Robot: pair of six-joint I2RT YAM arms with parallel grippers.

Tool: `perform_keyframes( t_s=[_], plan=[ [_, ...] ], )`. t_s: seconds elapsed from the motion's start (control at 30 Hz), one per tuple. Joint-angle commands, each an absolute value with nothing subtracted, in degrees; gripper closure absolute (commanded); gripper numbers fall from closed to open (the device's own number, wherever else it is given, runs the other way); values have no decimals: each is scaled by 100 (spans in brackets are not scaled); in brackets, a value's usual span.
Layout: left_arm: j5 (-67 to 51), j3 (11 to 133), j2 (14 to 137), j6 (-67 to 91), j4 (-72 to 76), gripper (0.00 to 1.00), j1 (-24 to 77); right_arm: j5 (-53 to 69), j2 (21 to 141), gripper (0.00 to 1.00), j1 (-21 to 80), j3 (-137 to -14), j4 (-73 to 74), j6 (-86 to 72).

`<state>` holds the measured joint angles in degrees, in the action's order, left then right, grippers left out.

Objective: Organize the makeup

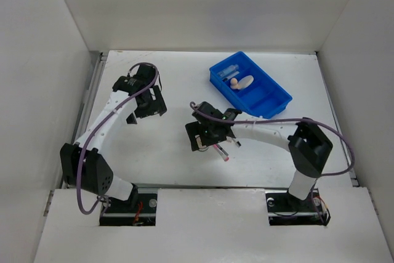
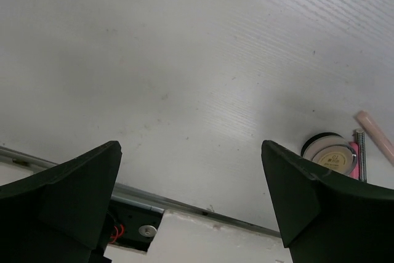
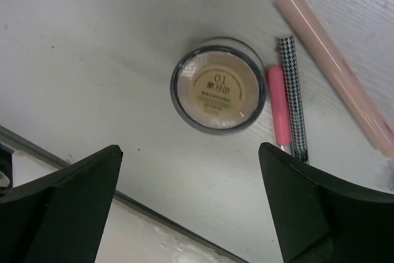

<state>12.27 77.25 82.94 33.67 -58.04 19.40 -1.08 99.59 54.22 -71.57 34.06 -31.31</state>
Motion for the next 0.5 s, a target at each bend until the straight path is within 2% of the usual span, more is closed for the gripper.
perform_keyframes(
  t_s=[0.0, 0.17, 0.33, 0.47],
  plan=[
    [1345, 7682, 7980, 3454, -6056, 4, 1925, -351, 10238, 1, 5440, -7628, 3164, -3120],
    [1345, 7682, 7980, 3349, -6056, 4, 1925, -632, 10749, 1, 5440, -7849, 3278, -3120],
    [1345, 7682, 7980, 3349, -6056, 4, 1925, -686, 10898, 13, 5493, -7910, 3226, -3120],
    [1397, 7682, 7980, 3349, -6056, 4, 1925, -686, 11021, 27, 5493, -7971, 3173, -3173]
  ],
)
